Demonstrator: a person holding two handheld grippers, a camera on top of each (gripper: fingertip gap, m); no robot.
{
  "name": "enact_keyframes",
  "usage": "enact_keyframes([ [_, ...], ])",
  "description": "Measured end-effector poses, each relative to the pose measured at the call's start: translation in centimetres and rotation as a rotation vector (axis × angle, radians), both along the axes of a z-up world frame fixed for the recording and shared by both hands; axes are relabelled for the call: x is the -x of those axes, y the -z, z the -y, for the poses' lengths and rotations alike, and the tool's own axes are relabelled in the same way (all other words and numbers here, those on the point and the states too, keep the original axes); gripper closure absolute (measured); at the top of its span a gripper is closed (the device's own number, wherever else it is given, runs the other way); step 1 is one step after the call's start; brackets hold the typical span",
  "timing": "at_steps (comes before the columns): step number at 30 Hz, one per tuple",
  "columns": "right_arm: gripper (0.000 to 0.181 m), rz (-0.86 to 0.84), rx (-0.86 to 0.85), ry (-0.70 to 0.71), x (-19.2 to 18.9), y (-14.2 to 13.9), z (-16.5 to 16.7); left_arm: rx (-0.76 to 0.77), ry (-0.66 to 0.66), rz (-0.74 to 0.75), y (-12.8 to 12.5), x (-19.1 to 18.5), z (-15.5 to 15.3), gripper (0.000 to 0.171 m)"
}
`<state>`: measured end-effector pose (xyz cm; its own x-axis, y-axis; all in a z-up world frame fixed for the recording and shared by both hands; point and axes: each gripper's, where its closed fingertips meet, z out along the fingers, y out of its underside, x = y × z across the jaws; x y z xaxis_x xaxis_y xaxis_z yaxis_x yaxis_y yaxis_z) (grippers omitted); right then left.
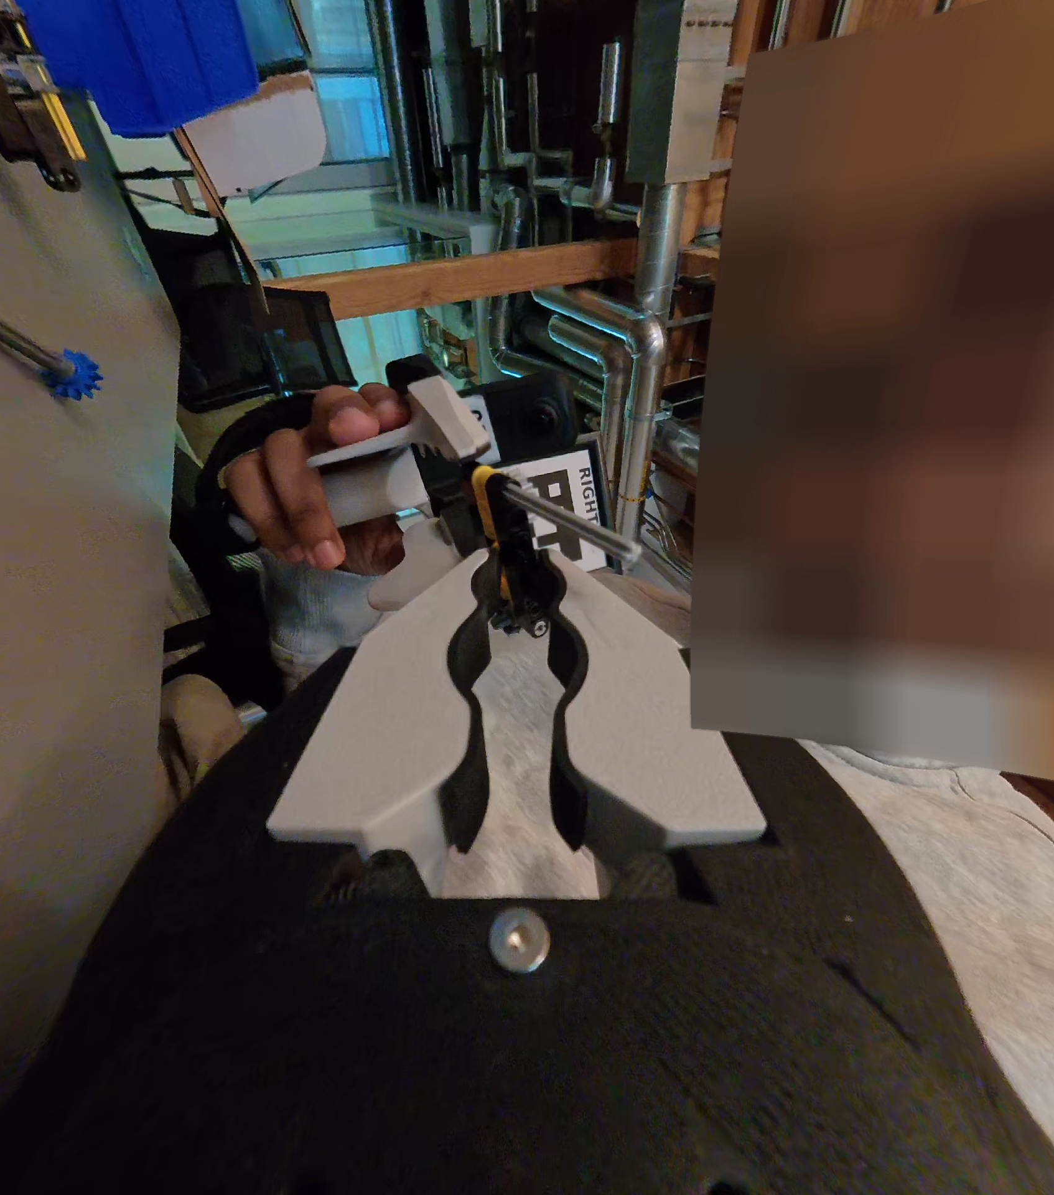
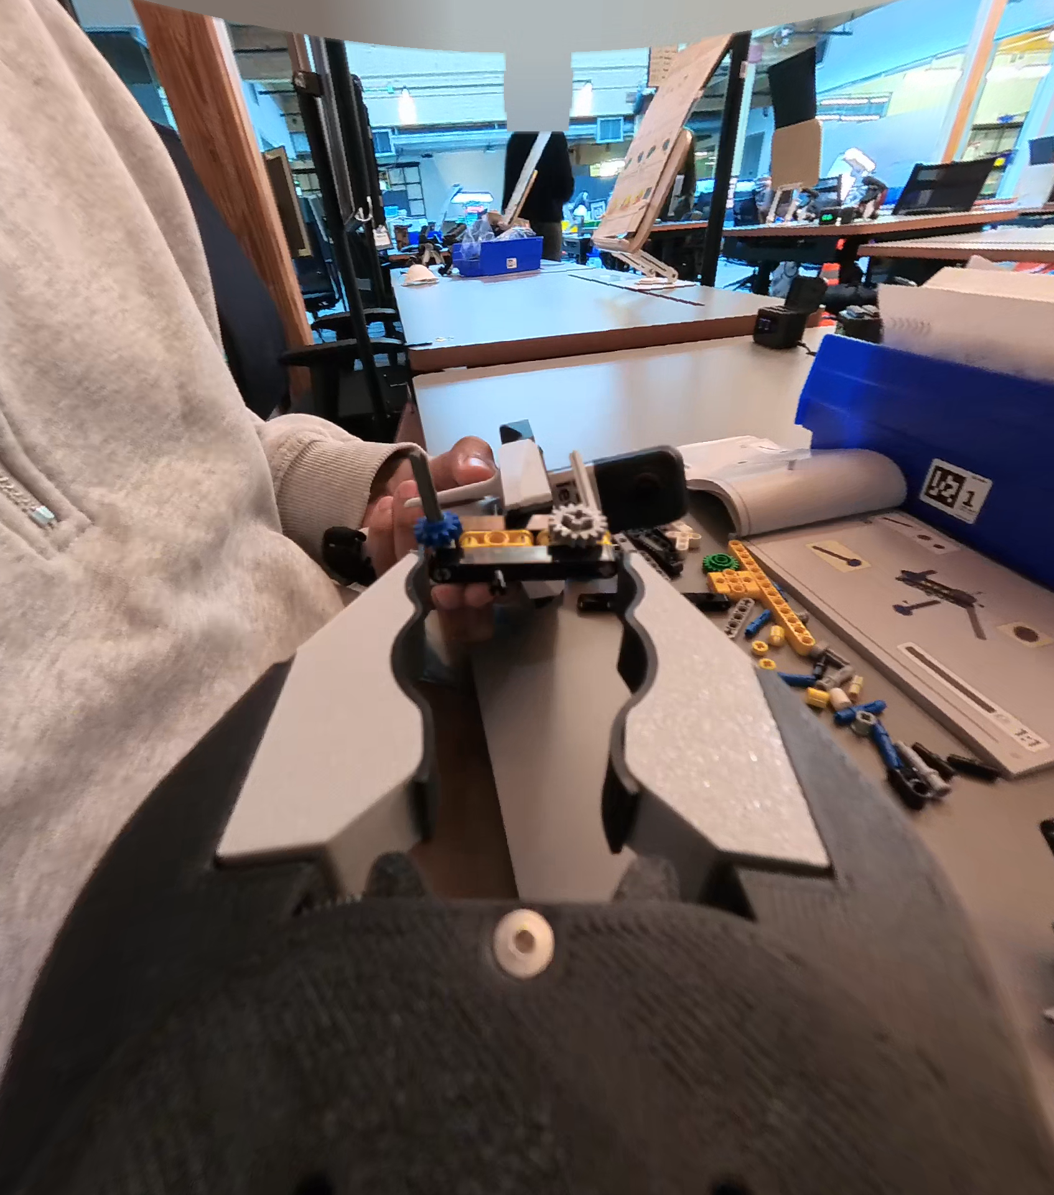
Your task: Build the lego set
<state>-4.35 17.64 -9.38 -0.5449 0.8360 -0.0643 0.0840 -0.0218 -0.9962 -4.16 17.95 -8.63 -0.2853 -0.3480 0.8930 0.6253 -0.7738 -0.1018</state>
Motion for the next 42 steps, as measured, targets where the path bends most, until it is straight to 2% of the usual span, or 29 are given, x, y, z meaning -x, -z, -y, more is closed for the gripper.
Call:
enact_keyframes([
  [8,0.125,-0.001,-0.010,0.059,0.4,0.0,-0.9,0.022,-0.058,-0.076,0.5,0.4,-0.7,0.155],
  [19,0.125,0.012,-0.034,0.119,1.1,0.6,-1.4,0.026,-0.171,-0.217,0.8,1.6,-1.4,0.156],
  [31,0.125,0.063,-0.100,0.201,2.3,1.9,-1.8,0.048,-0.274,-0.507,2.5,2.1,-2.1,0.161],
  [42,0.125,0.076,-0.163,0.237,2.6,2.3,-1.7,0.083,-0.263,-0.430,2.7,2.6,-2.1,0.164],
])
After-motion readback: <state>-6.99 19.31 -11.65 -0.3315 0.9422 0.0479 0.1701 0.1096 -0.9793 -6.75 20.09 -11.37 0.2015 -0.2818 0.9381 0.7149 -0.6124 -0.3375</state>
